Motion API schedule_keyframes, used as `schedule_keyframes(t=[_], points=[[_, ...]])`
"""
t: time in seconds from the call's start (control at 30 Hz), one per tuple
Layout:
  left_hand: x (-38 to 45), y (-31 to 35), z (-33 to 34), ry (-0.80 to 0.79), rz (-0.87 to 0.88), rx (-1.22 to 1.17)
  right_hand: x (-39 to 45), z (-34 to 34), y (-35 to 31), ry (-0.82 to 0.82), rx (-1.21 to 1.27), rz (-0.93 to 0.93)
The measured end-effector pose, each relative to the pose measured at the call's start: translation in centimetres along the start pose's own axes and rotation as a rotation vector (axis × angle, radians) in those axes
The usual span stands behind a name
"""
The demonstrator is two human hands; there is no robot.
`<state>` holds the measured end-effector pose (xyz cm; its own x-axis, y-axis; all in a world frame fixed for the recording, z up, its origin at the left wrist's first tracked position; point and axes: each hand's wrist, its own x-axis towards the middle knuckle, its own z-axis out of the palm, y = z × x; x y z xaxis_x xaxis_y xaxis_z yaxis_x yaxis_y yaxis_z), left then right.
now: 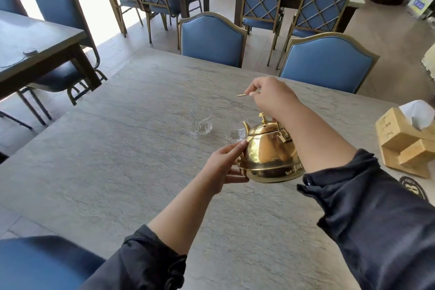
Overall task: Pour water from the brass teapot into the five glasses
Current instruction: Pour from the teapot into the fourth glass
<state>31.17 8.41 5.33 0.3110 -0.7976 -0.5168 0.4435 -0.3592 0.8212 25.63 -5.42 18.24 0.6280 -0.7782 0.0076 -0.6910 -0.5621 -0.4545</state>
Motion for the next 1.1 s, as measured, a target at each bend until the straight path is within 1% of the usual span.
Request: schedule_keyframes(t=[0.23,1.1], points=[[-0.2,-0.5,0.4,0.001,0.008,0.002,-0.1,0.0,0.1,-0.025,-0.006,-0.017],[-1.2,-0.4,0.5,0.006,0.026,-0.030,-0.4,-0.3,-0.6,-0.031,-0.013,-0.062]])
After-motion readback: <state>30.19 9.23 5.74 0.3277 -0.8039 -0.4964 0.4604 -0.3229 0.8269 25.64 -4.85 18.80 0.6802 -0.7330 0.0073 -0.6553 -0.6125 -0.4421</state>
